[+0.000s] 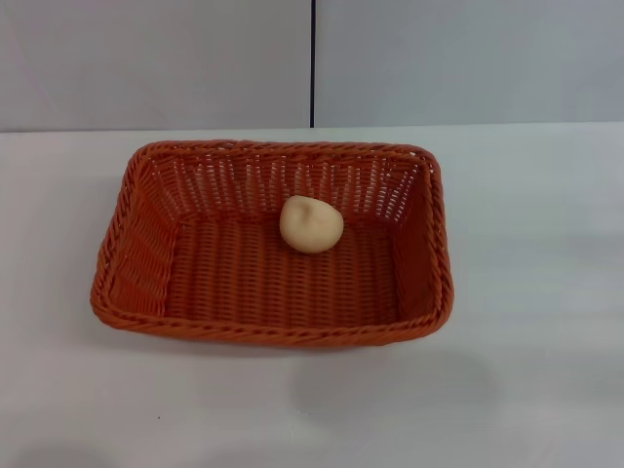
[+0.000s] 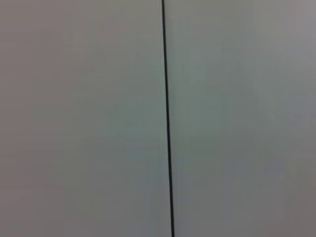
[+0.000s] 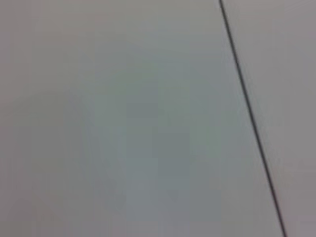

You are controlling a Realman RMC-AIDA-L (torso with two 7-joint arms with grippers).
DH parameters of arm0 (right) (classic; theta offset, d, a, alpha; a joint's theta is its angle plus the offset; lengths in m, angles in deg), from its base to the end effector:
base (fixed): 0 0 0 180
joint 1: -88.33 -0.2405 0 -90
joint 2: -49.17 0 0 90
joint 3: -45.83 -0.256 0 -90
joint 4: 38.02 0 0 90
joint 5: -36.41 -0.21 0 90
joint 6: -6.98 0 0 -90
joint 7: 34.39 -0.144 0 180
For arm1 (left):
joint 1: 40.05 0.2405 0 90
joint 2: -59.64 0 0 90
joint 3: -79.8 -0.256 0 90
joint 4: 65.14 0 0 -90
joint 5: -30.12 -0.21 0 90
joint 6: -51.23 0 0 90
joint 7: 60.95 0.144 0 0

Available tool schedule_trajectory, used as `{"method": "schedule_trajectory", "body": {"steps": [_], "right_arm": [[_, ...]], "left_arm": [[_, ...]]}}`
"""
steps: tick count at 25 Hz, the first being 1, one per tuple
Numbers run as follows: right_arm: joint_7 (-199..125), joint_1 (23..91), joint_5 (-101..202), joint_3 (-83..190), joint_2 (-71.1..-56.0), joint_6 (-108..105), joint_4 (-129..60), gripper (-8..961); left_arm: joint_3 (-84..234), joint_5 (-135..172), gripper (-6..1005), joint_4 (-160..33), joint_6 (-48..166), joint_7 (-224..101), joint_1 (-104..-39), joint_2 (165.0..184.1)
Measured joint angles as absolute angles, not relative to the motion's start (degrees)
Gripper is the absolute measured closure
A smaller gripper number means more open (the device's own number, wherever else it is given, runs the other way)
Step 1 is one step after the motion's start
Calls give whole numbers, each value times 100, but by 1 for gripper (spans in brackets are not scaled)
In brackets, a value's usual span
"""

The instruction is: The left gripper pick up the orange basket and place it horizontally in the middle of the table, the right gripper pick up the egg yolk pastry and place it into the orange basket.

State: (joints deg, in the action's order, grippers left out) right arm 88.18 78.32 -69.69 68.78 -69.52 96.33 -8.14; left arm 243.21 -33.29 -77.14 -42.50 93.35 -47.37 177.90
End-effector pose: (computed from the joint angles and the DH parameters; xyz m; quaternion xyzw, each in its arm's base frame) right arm 0.3663 0.2495 0.1049 -0.6919 0.2353 0.4332 0.5275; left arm -0.3938 0.2049 0.0887 -0.6070 -0.1672 -0.3480 0.6946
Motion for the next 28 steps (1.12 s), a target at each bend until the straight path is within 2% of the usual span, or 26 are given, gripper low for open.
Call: {"method": "schedule_trajectory", "body": {"steps": [3,13,28], "right_arm": [[8896,7828,-6971,6756,-6950,9603,-863,300],[9067,7839,-6952,6445,-6946,9541,-1270,301],[9075,7591,-6929,6482,-6940,9420,-1420,302]], "left_arm": [[24322,-3331,159,-7697,-4189,9334,-4699,17791],[24296,-3325,153,-7541,-4203,9336,-4457,17806],[24319,-3322,155,-7313,-4194,9368,-4459,17809]]}}
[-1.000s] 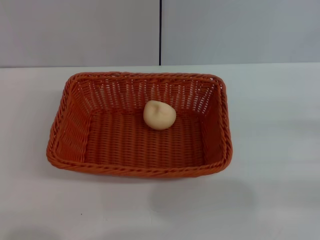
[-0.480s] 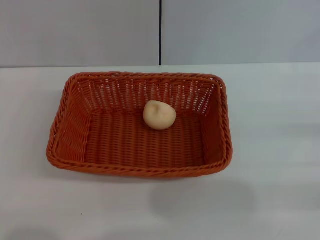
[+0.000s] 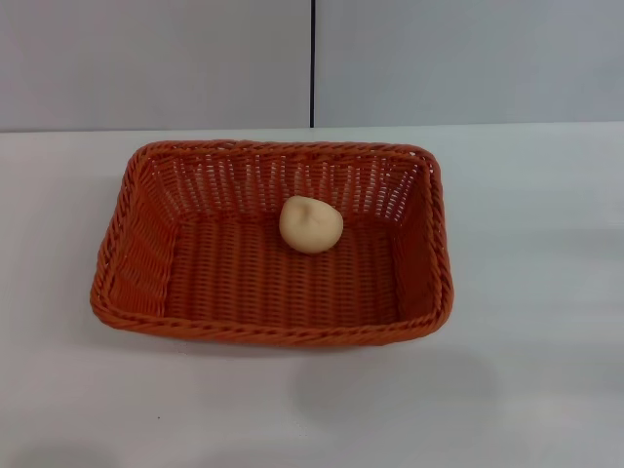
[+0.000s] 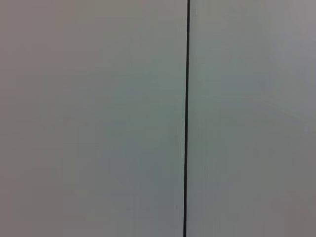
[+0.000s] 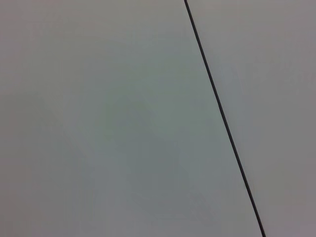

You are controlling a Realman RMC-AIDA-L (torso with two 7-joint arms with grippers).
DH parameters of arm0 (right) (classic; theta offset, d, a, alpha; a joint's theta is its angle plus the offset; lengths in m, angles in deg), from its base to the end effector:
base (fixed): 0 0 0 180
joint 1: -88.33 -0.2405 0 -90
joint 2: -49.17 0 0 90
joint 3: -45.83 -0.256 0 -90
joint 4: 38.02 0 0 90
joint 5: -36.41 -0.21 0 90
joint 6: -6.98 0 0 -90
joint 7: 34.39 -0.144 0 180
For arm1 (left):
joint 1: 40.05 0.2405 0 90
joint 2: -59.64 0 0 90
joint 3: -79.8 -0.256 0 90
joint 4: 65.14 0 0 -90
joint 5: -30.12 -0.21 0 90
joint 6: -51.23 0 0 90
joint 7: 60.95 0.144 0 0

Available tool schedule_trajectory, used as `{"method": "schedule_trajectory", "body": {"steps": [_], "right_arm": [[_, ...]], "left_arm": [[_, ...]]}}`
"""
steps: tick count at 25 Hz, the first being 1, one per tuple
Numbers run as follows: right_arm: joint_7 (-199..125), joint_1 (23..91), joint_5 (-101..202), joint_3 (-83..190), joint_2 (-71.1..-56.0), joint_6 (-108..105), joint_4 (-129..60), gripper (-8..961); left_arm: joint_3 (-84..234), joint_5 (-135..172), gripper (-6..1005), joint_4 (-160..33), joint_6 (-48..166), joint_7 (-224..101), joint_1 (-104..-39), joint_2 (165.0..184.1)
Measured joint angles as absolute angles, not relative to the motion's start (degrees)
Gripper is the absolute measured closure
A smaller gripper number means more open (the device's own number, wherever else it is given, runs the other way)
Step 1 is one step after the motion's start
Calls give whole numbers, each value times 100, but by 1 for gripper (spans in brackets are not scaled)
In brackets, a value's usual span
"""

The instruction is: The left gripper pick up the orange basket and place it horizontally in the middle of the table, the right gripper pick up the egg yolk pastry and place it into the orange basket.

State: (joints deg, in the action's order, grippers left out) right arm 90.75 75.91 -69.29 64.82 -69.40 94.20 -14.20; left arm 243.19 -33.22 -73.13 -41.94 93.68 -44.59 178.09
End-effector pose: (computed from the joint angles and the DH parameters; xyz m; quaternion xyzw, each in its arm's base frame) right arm 0.3729 0.2573 0.0934 -0.6644 0.2639 0.4401 0.5433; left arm -0.4045 0.1820 0.0727 -0.5949 -0.2160 -0.3391 0.6960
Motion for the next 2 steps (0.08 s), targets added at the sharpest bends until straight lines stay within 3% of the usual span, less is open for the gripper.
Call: {"method": "schedule_trajectory", "body": {"steps": [2], "right_arm": [[9076,7573,-6925,6491,-6941,9362,-1424,302]], "left_arm": [[24312,-3324,155,-7313,-4182,9372,-4470,17809]]}}
